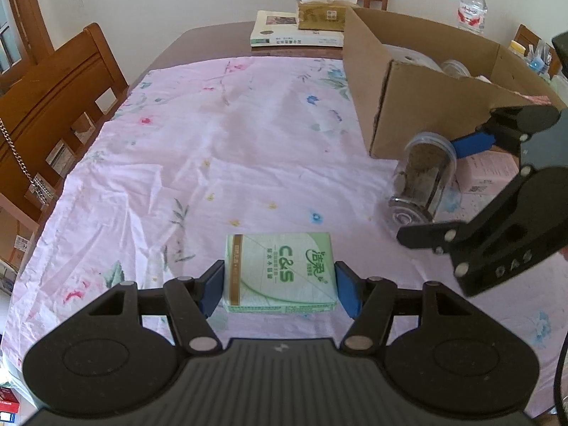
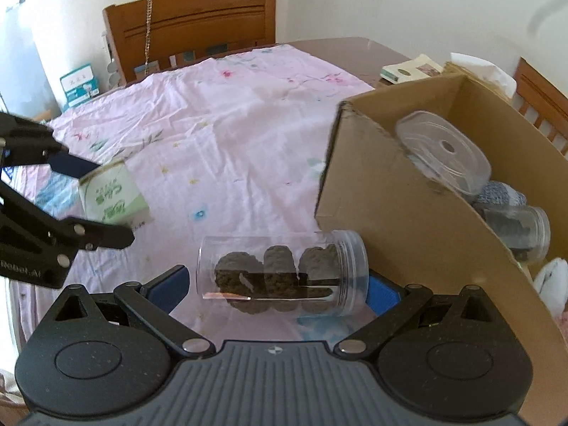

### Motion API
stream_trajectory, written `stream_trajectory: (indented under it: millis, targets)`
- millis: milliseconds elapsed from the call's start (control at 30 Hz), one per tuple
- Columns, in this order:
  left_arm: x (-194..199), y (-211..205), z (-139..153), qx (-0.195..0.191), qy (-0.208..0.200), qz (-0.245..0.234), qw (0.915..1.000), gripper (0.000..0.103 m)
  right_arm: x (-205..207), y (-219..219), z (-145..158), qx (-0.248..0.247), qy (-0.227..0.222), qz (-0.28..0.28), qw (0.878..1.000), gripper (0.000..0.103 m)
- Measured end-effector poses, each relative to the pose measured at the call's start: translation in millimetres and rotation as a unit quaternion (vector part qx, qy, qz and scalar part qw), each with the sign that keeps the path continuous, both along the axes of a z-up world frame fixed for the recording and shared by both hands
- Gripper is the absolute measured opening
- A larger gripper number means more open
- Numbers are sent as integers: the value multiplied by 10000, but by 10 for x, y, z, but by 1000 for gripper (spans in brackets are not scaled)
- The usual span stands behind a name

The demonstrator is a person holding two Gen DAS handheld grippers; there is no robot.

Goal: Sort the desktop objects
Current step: 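Hold the tissue pack in the left tool while the right tool grasps the cookie jar, then carry the tissue pack and cookie jar into the box and open both tools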

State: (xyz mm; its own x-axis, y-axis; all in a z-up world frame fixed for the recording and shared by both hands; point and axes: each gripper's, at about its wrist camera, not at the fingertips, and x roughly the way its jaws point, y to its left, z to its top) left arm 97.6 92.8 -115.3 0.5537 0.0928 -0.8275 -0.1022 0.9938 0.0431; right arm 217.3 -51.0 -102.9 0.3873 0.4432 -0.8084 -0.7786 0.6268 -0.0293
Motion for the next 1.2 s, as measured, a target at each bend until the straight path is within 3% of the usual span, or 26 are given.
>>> stream_trajectory:
  millis: [167, 600, 900, 1200]
  targets:
    - [34, 42, 19, -5, -7, -40, 10000, 64, 24, 19, 23, -59, 2, -93, 9999, 94]
    - [178, 25, 292, -191, -288, -703, 9969, 64, -147, -134, 388, -60, -22, -449, 9990, 94]
    - [466, -95, 745, -283, -644, -1622, 9842, 64, -370, -418, 957, -9, -404, -888, 9952, 94]
    - [917, -395, 1148, -429, -1070, -1953, 9739, 64, -159, -893, 1381, 87, -859, -1297, 9878, 94]
